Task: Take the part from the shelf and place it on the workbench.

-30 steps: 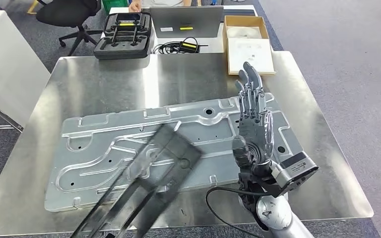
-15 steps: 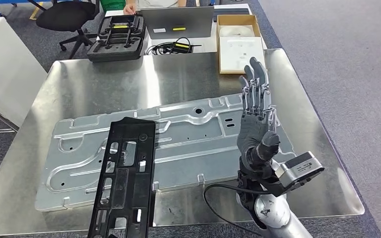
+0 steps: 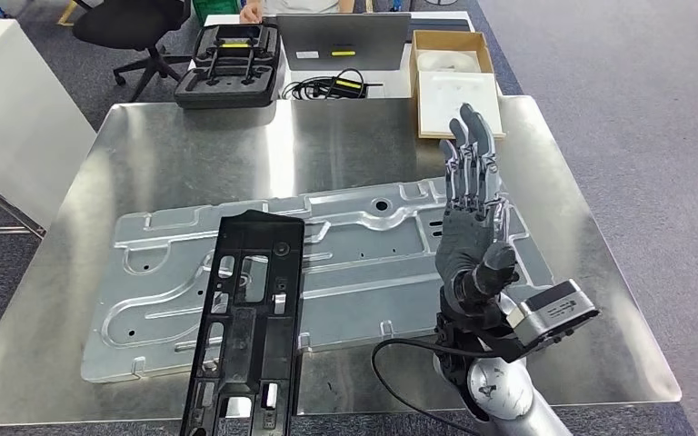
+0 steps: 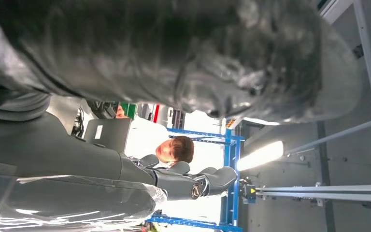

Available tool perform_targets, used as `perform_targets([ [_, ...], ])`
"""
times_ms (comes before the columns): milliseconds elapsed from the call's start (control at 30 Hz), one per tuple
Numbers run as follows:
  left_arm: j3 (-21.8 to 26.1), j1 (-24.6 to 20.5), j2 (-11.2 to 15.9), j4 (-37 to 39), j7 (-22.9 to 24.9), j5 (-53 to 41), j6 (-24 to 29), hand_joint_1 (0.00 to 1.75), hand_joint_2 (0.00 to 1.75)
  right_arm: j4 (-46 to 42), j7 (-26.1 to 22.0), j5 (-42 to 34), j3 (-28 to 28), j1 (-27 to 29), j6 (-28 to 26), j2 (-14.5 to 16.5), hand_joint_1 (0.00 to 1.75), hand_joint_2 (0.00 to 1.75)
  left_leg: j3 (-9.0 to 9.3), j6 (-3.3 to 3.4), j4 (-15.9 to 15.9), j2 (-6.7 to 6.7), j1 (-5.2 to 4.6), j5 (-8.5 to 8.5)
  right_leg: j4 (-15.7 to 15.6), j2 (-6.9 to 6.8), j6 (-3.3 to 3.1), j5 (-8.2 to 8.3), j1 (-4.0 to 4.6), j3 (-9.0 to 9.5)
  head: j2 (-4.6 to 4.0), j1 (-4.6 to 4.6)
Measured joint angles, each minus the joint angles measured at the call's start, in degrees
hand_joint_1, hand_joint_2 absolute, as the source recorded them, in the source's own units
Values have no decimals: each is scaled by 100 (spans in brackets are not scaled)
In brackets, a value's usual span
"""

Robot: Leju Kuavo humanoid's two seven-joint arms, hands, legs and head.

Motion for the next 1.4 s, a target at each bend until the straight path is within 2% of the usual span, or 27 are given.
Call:
perform_targets([
  [67,1,-4,-4,0,-22,5,-1,0,0,-3,1,9,0,-14,2,1,0,0,-53,-59,92,-9,-12,-26,-529,8,-20,185,7,248,0,0],
  [200,4,2,-7,0,-49,9,-19,0,0,-14,2,16,0,-32,8,4,0,0,-124,-190,137,-5,8,-23,-627,24,-155,272,41,227,0,-1],
  [233,4,3,-8,0,-54,9,-26,0,0,-16,3,16,0,-42,11,5,0,0,-157,-217,213,-3,19,-109,-648,15,-202,304,34,215,0,-9],
  [300,6,-2,-9,0,-73,10,-40,0,0,-16,4,16,0,-68,34,9,0,0,-328,-262,659,4,36,-482,-673,-6,-277,372,29,162,0,-28],
  [367,7,-5,-10,0,-95,11,-48,0,0,-16,4,15,0,-83,71,10,0,0,-583,-292,1411,5,44,-925,-671,-14,-305,449,48,55,0,-40],
  [433,8,-1,-10,0,-109,17,-50,0,0,-16,7,14,0,-84,96,11,0,0,-626,-292,1766,5,45,-1084,-665,-17,-305,542,71,-73,0,-41],
  [467,8,-1,-10,0,-118,26,-50,0,0,-16,10,13,0,-85,102,11,0,0,-490,-279,1620,5,44,-1016,-663,-17,-301,586,79,-129,0,-41],
  [567,10,-20,-9,0,-150,62,-51,0,0,-17,22,-1,0,-94,110,11,0,0,292,-213,407,2,25,-670,-678,-16,-253,727,90,-239,0,-36],
  [600,11,-27,-9,0,-157,68,-52,0,0,-17,25,-5,0,-100,112,11,0,0,446,-186,117,-2,5,-588,-694,-17,-220,776,86,-249,0,-39],
  [633,12,-32,-9,0,-162,71,-54,0,0,-18,27,-5,0,-107,114,12,0,0,490,-160,-11,-6,-17,-544,-716,-20,-184,827,79,-250,0,-44],
  [733,14,-25,-8,0,-171,78,-56,0,0,-16,33,-7,0,-110,116,13,0,0,407,-66,-32,-7,-60,-374,-780,-19,-80,966,64,-238,1,-58],
  [767,15,-26,-12,0,-174,82,-56,0,0,-14,36,-8,0,-99,116,10,0,0,376,-30,-50,8,-52,-314,-674,-14,-57,947,67,-290,1,-59],
  [800,15,-27,-14,0,-178,86,-57,0,0,-13,41,-13,1,-88,116,7,0,0,337,8,-79,21,-42,-238,-458,-7,-38,813,81,-362,1,-39],
  [867,17,-33,-18,0,-183,91,-61,0,0,-8,55,-20,2,-75,119,-2,0,0,212,71,-114,46,-42,-81,217,1,-26,226,103,-524,0,5],
  [933,19,-30,-12,0,-185,98,-68,0,0,-5,67,-22,2,-76,127,-4,0,0,23,98,-118,45,-75,69,768,2,-41,-348,115,-525,0,37],
  [967,19,-28,-9,0,-186,103,-74,0,0,-1,68,-23,2,-72,133,-5,0,0,-87,97,-107,45,-88,143,875,1,-58,-431,117,-446,0,40],
  [1000,20,-25,-8,0,-187,107,-80,0,0,4,70,-23,2,-69,139,-5,0,0,-205,95,-92,45,-100,218,855,1,-80,-408,120,-298,0,40],
  [1033,20,-24,-8,0,-189,109,-87,0,0,9,70,-23,2,-67,145,-6,0,0,-319,91,-72,45,-107,290,639,1,-105,-286,128,-59,0,40],
  [1067,21,-24,-9,0,-191,110,-93,0,0,13,70,-23,2,-69,149,-7,0,0,-414,83,-49,45,-110,355,268,-1,-134,-170,140,251,0,42],
  [1100,21,-23,-10,0,-193,110,-97,0,0,14,70,-23,2,-73,152,-7,0,0,-489,70,-28,46,-116,410,-181,-5,-164,-150,156,574,1,41],
  [1133,21,-22,-12,0,-196,111,-99,0,0,14,68,-23,2,-74,155,-6,0,0,-533,56,-14,47,-117,462,-550,-9,-185,-167,175,829,1,34],
  [1167,21,-18,-13,0,-199,112,-101,0,0,13,66,-23,2,-75,158,-5,0,0,-545,35,-13,48,-115,510,-792,-11,-200,-208,192,969,1,34],
  [1200,21,-16,-13,0,-202,113,-103,0,0,13,64,-23,2,-78,159,-5,0,0,-545,8,-26,49,-109,561,-907,-10,-210,-233,207,1014,2,46],
  [1267,22,-12,-8,1,-205,114,-106,0,0,14,63,-26,2,-78,158,-4,0,0,-527,-58,-74,44,-90,653,-940,-14,-248,-125,206,950,1,79],
  [1300,23,-9,-4,1,-205,115,-108,0,0,15,65,-28,2,-80,157,-3,0,0,-560,-96,-53,37,-84,610,-964,-24,-280,-62,193,910,1,92],
  [1333,25,-2,-2,2,-205,115,-110,0,0,15,66,-32,2,-79,157,0,0,0,-613,-130,45,30,-78,464,-984,-35,-318,16,174,855,0,85],
  [1400,25,5,-2,2,-205,115,-114,0,0,15,68,-38,2,-78,157,7,0,0,-797,-190,592,22,-54,-105,-997,-45,-362,168,154,701,0,67],
])
